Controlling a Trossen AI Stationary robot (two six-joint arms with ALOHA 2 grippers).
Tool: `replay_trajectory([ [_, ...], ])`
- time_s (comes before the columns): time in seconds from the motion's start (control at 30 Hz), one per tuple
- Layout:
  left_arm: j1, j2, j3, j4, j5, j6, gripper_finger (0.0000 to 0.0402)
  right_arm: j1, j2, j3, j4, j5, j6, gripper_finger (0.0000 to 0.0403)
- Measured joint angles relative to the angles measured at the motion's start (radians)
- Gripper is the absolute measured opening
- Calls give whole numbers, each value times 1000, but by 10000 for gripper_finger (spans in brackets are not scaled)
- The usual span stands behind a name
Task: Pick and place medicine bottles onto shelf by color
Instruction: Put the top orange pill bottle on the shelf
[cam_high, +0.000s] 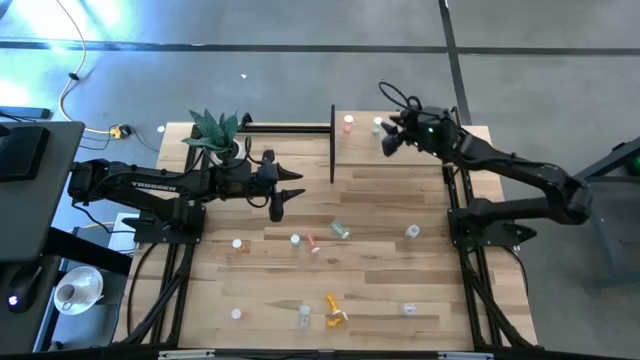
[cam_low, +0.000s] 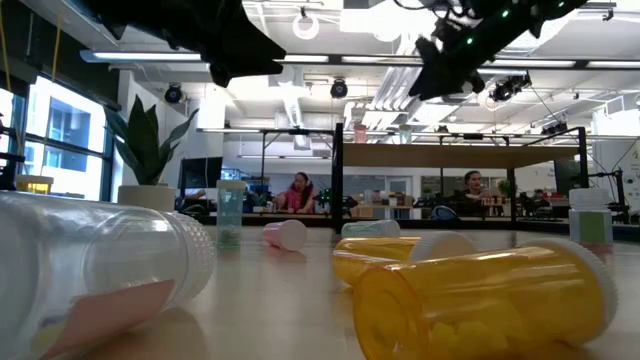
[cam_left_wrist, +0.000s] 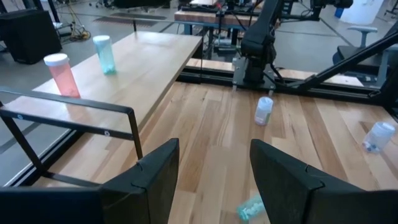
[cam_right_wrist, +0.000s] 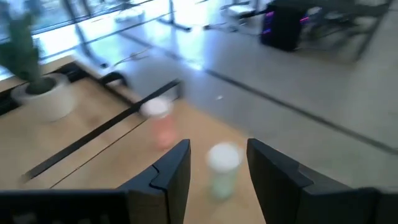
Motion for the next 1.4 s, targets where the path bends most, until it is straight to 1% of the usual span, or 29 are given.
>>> replay_trajectory([
  [0.13, 0, 0, 0, -3, 0, 0, 188, 65, -70, 0, -135, -109, 6, 149],
  [0.27, 0, 0, 0, -10, 9, 0, 188, 167, -107, 0, -267, -227, 36, 149],
  [0.37, 0, 0, 0, -30, 12, -1, 188, 269, -117, -25, -295, -258, 62, 149],
  [0.5, -8, 0, 0, -62, 13, -22, 188, 404, -118, -101, -238, -238, 88, 149],
  [0.67, -48, 0, 0, -103, 13, -25, 188, 542, -118, -199, -58, -170, 133, 149],
  [0.8, -97, 0, 0, -135, 13, 9, 188, 635, -118, -237, 73, -118, 134, 149],
  [0.9, -133, -7, 12, -183, 13, -6, 188, 693, -118, -243, 123, -86, 131, 149],
  [1.03, -183, -15, 47, -301, 1, -125, 188, 743, -118, -242, 141, -62, 107, 149],
  [1.17, -241, -13, 70, -377, -5, -325, 188, 761, -118, -237, 146, -47, 107, 149],
  [1.23, -275, -14, 77, -422, 7, -406, 188, 762, -118, -237, 146, -43, 107, 149],
  [1.3, -316, -12, 82, -452, 19, -454, 188, 761, -118, -237, 146, -39, 106, 149],
  [1.4, -381, -13, 98, -449, 21, -491, 188, 761, -118, -237, 146, -39, 106, 149],
])
